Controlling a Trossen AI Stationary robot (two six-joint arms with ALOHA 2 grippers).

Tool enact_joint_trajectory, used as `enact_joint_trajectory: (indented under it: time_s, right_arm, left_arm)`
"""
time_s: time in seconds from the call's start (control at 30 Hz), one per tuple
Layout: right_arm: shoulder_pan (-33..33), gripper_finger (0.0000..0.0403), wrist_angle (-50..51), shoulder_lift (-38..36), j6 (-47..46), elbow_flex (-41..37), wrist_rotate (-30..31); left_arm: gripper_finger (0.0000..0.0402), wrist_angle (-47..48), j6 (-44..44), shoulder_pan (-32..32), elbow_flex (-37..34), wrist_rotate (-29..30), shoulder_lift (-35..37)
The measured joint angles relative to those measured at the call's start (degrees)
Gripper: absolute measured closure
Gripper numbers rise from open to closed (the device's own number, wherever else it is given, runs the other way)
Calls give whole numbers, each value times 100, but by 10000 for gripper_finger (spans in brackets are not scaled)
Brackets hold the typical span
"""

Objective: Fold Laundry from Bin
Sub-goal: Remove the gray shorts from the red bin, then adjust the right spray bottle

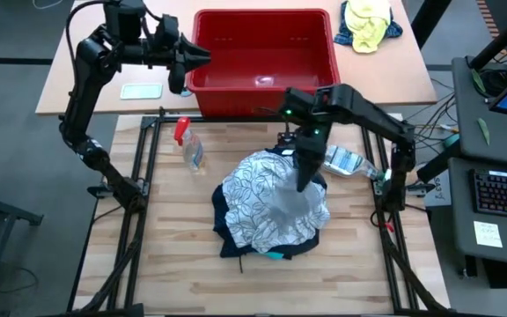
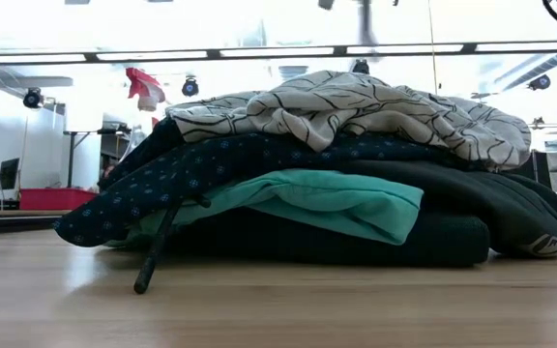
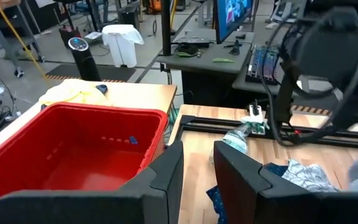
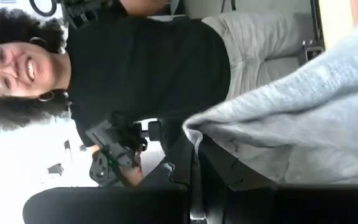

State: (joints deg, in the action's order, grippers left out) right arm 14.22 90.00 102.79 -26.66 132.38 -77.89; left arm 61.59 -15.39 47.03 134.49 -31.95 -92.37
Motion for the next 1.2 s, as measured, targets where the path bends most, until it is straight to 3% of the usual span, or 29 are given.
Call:
enact_joint_trajectory:
  time_s: [0.2, 0.43, 0.57, 0.83, 1.2]
  right_arm:
    - [39, 394, -14, -310, -1234, 0, 413]
    - [587, 394, -81, 172, -702, -475, 2931]
    - [1063, 394, -331, 634, -170, -918, 3807]
    - [1524, 359, -870, 1437, 79, -904, 3646]
    - [1759, 224, -1008, 1658, -174, -398, 3549]
  left_arm:
    - [326, 136, -183, 0, 9, 1, 147]
    - [326, 135, -229, 0, 5, 1, 138]
    - [326, 137, -233, 0, 1, 3, 61]
    - [326, 334, -150, 0, -6, 11, -27]
    - [326, 360, -144, 0, -17, 665, -28]
